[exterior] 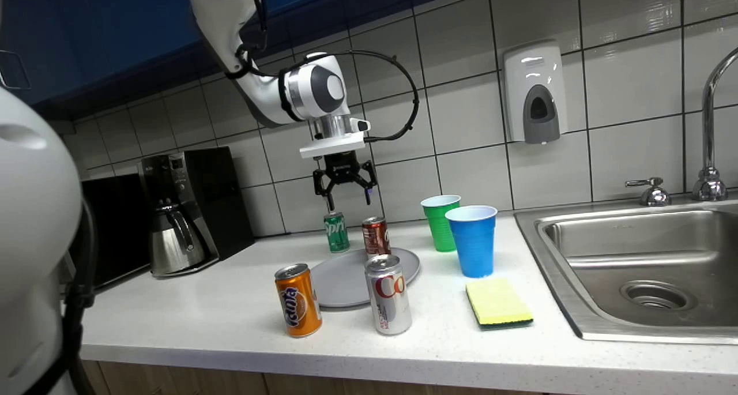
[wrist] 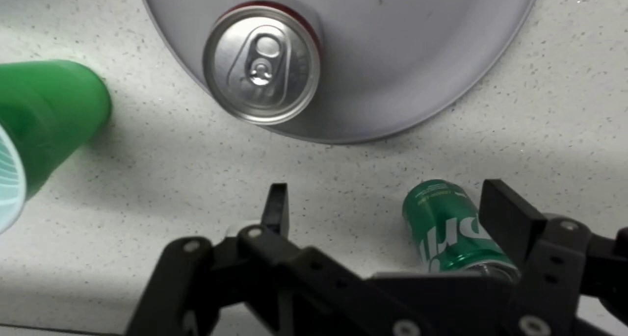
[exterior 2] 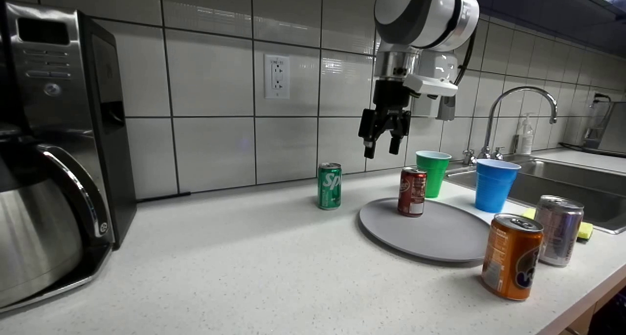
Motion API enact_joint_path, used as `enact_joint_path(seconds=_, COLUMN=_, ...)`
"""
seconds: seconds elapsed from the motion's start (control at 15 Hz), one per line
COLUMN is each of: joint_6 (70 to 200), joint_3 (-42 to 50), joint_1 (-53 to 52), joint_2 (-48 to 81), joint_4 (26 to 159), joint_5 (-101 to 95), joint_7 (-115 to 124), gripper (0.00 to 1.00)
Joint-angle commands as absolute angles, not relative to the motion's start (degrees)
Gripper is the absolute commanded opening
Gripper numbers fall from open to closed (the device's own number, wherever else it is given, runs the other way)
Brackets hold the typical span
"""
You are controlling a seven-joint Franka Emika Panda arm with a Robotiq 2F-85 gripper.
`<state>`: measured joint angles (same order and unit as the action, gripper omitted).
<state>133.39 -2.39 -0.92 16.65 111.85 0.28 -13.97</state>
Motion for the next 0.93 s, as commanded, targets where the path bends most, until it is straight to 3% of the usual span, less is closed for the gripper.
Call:
enact_joint_path(seconds=0.0, joint_6=133.3, joint_3=-3.6, joint_1=-1.8, joint_2=16.4, joint_4=111.5, joint_5=-0.4, joint_7=-13.9, gripper=1.00)
enact_joint_path(seconds=0.87, joint_6=132.2, joint_3=-4.8, joint_1=-4.4, joint_2=22.1, joint_4=105.8, joint_5=-1.7, joint_7=-14.1, gripper=1.00)
